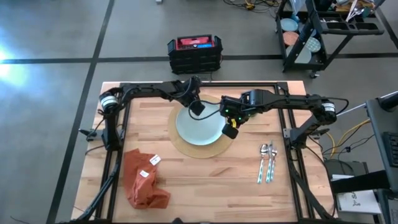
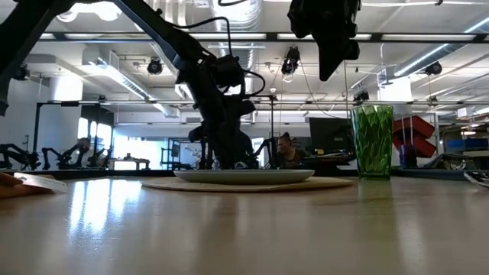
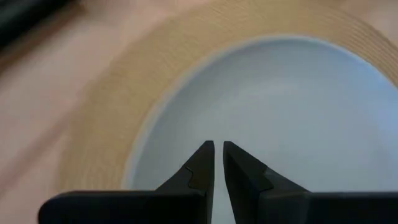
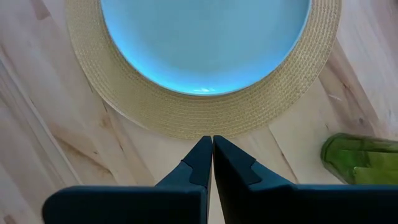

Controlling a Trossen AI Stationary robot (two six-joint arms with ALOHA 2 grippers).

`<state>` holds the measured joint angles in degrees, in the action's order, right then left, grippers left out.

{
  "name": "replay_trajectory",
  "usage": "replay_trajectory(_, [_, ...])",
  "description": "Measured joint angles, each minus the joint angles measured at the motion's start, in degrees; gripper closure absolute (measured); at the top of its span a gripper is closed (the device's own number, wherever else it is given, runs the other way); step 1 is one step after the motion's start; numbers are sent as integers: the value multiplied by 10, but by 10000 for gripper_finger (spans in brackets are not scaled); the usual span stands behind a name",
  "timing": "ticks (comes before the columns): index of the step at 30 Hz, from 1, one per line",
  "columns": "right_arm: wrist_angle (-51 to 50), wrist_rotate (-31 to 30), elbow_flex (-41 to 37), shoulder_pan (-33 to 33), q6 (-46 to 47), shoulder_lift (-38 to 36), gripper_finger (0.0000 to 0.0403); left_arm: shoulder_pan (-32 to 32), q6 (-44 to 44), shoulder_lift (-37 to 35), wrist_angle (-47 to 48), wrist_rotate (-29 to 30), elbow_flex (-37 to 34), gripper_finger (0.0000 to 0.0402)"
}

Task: Set table place
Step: Adjust the green cup

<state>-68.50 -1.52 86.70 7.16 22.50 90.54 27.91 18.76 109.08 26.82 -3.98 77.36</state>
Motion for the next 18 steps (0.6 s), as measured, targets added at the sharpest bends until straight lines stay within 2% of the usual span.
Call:
replay_trajectory(6, [-27,-9,-28,1,-40,4,403,-35,-16,-24,74,0,6,381])
replay_trajectory(10, [-27,-22,-40,10,-41,0,403,-48,-17,-69,122,0,6,381])
replay_trajectory(14, [-26,53,-50,-4,-45,-5,403,-51,-20,-147,179,0,6,381])
replay_trajectory(18, [-35,53,-71,-29,-53,-19,403,-51,-15,-227,220,29,-7,381])
